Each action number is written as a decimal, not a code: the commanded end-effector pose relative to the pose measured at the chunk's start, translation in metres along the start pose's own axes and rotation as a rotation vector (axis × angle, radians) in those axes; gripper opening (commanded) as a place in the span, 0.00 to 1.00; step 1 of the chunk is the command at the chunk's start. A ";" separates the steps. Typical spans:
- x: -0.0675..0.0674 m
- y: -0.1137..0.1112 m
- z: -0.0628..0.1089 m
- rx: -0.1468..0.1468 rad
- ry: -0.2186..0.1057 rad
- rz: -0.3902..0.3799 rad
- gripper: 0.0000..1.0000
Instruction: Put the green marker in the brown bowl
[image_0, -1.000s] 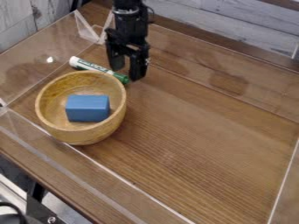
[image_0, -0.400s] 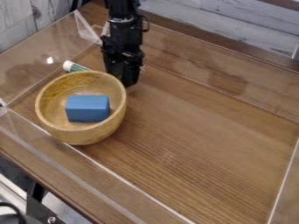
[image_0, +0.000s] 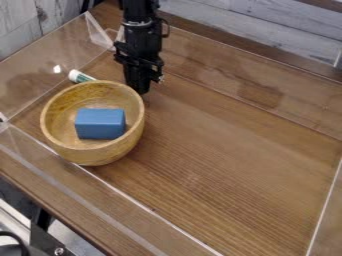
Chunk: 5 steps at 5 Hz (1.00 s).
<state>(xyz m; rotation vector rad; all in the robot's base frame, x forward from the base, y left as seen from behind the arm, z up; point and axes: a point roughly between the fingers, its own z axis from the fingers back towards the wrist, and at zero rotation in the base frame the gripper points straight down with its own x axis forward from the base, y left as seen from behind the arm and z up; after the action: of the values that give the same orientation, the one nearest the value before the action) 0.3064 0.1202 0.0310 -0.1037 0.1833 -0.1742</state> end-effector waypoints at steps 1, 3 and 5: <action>-0.004 0.003 0.036 0.050 -0.059 0.014 0.00; -0.016 0.000 0.051 0.053 -0.038 0.023 0.00; -0.033 -0.003 0.072 0.066 -0.039 0.036 0.00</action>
<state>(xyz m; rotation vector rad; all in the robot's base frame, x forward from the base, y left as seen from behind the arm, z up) 0.2847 0.1251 0.0872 -0.0711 0.1981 -0.1486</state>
